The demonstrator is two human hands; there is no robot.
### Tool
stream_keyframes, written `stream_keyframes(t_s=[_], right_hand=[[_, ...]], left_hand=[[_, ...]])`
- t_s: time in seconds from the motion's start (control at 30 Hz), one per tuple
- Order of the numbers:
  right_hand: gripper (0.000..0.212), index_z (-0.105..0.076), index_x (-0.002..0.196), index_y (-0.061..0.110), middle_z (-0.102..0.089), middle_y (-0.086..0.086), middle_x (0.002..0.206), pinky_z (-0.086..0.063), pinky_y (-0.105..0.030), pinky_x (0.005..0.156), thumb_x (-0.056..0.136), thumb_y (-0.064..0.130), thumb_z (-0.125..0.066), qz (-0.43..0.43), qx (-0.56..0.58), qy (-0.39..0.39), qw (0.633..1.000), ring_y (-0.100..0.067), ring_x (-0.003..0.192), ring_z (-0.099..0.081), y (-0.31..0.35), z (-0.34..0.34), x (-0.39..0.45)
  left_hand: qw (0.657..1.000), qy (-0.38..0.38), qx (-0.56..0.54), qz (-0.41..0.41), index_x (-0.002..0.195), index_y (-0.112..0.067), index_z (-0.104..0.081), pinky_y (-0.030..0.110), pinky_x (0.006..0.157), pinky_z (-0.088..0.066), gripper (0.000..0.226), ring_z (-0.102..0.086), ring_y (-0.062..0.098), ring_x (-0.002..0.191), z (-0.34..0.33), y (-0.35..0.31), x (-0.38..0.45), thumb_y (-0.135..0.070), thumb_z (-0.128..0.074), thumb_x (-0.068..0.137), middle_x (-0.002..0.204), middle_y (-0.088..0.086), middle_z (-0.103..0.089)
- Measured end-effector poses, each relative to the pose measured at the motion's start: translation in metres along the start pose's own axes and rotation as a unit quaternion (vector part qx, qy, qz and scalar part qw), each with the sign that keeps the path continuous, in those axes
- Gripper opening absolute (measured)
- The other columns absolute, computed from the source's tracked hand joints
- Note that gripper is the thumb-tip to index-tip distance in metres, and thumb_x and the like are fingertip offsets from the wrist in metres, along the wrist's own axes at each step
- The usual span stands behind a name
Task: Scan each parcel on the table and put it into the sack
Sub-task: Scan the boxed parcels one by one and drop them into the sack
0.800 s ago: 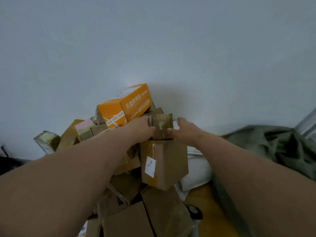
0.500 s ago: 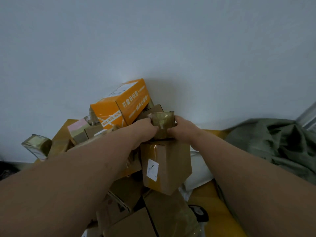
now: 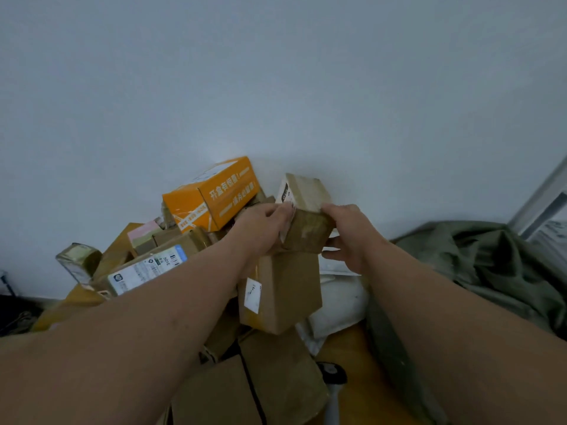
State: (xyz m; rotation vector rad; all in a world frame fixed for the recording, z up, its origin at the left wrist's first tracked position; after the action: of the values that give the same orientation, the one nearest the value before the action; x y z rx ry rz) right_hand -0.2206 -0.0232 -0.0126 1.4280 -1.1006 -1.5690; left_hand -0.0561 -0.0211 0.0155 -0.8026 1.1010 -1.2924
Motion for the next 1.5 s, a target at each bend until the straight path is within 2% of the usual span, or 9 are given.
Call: stream_keyframes(t_s=[0.13, 0.3, 0.43, 0.53, 0.67, 0.8, 1.0, 1.23, 1.5], right_hand=[[0.026, -0.041, 0.127, 0.016, -0.056, -0.009, 0.110, -0.054, -0.043, 0.066, 0.103, 0.016, -0.048, -0.004, 0.060, 0.026, 0.998, -0.032, 0.098, -0.063, -0.011, 0.020, -0.027], [0.028, -0.048, 0.127, 0.016, -0.064, -0.014, 0.116, -0.054, -0.052, 0.081, 0.102, 0.006, -0.041, -0.007, 0.139, 0.078, 0.987, -0.032, 0.104, -0.065, -0.024, 0.033, -0.058], [0.022, -0.063, 0.112, 0.022, -0.068, -0.009, 0.115, -0.053, -0.049, 0.092, 0.098, 0.027, -0.047, -0.010, 0.051, 0.108, 0.993, -0.027, 0.107, -0.064, -0.035, 0.038, -0.083], [0.037, -0.066, 0.112, 0.027, -0.069, -0.003, 0.112, -0.051, -0.047, 0.096, 0.092, 0.056, -0.056, -0.018, -0.019, 0.142, 0.990, -0.024, 0.109, -0.062, -0.047, 0.038, -0.097], [0.027, -0.066, 0.112, 0.023, -0.068, -0.003, 0.112, -0.047, -0.045, 0.103, 0.090, 0.040, -0.066, -0.020, -0.040, 0.158, 0.986, -0.023, 0.106, -0.061, -0.062, 0.039, -0.105], [0.026, -0.067, 0.112, 0.020, -0.067, -0.010, 0.119, -0.048, -0.045, 0.104, 0.091, 0.036, -0.062, -0.043, 0.011, 0.152, 0.987, -0.028, 0.106, -0.063, -0.080, 0.043, -0.109], [0.051, -0.066, 0.120, 0.023, -0.073, -0.004, 0.118, -0.050, -0.045, 0.093, 0.076, 0.047, -0.073, -0.073, 0.003, 0.149, 0.986, -0.027, 0.112, -0.064, -0.119, 0.045, -0.116], [0.034, -0.057, 0.129, 0.013, -0.066, -0.009, 0.112, -0.052, -0.042, 0.088, 0.100, 0.030, -0.051, -0.152, -0.011, -0.049, 0.987, -0.030, 0.113, -0.060, -0.186, 0.096, -0.105], [0.021, -0.059, 0.117, 0.006, -0.060, -0.014, 0.101, -0.052, -0.040, 0.090, 0.100, 0.012, -0.049, -0.221, -0.030, -0.072, 0.972, -0.026, 0.090, -0.057, -0.262, 0.086, -0.099]], left_hand=[[0.998, -0.031, -0.047, 0.018, 0.119, -0.024, -0.066, 0.043, 0.089, -0.057, 0.025, -0.063, 0.019, 0.101, -0.016, 0.006, -0.028, -0.027, -0.062, 0.095, 0.116, 0.001, -0.064], [0.984, -0.055, -0.144, 0.092, 0.145, -0.014, -0.038, 0.034, 0.077, -0.059, 0.074, -0.066, 0.018, 0.096, -0.031, 0.030, -0.063, -0.030, -0.076, 0.083, 0.124, 0.003, -0.060], [0.978, 0.003, -0.186, 0.098, 0.130, -0.022, -0.056, 0.020, 0.046, -0.051, 0.036, -0.071, 0.009, 0.068, -0.055, 0.038, -0.091, -0.021, -0.062, 0.095, 0.100, 0.000, -0.074], [0.983, -0.001, -0.166, 0.078, 0.137, -0.037, -0.045, 0.022, 0.049, -0.051, 0.044, -0.069, 0.014, 0.089, -0.061, 0.043, -0.104, -0.024, -0.058, 0.097, 0.101, -0.006, -0.075], [0.981, 0.017, -0.179, 0.071, 0.138, -0.042, -0.047, 0.022, 0.050, -0.052, 0.040, -0.067, 0.014, 0.090, -0.061, 0.048, -0.117, -0.025, -0.048, 0.102, 0.103, -0.006, -0.074], [0.975, 0.079, -0.191, 0.081, 0.138, -0.047, -0.044, 0.032, 0.079, -0.053, 0.043, -0.066, 0.017, 0.104, -0.065, 0.059, -0.129, -0.030, -0.052, 0.099, 0.108, -0.006, -0.074], [0.967, 0.075, -0.220, 0.104, 0.138, -0.038, -0.048, 0.043, 0.097, -0.051, 0.053, -0.066, 0.024, 0.108, -0.060, 0.096, -0.140, -0.024, -0.066, 0.090, 0.107, 0.000, -0.074], [0.979, 0.056, -0.166, 0.103, 0.141, -0.043, -0.044, 0.047, 0.100, -0.049, 0.059, -0.064, 0.020, 0.111, -0.062, 0.140, -0.140, -0.024, -0.068, 0.090, 0.110, -0.005, -0.073], [0.979, 0.075, -0.140, 0.128, 0.139, -0.051, -0.041, 0.045, 0.100, -0.048, 0.062, -0.059, 0.018, 0.117, -0.078, 0.175, -0.128, -0.028, -0.069, 0.089, 0.117, -0.008, -0.070]])
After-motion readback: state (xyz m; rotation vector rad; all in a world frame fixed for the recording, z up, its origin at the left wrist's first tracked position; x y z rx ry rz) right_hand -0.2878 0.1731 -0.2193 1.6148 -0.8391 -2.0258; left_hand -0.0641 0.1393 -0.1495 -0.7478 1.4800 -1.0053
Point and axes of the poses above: each hand's wrist, its own x-axis towards the middle knuckle, its own z-axis out of the back of the hand, y = z × x, the point moved 8 cm from there along x, towards the middle knuckle
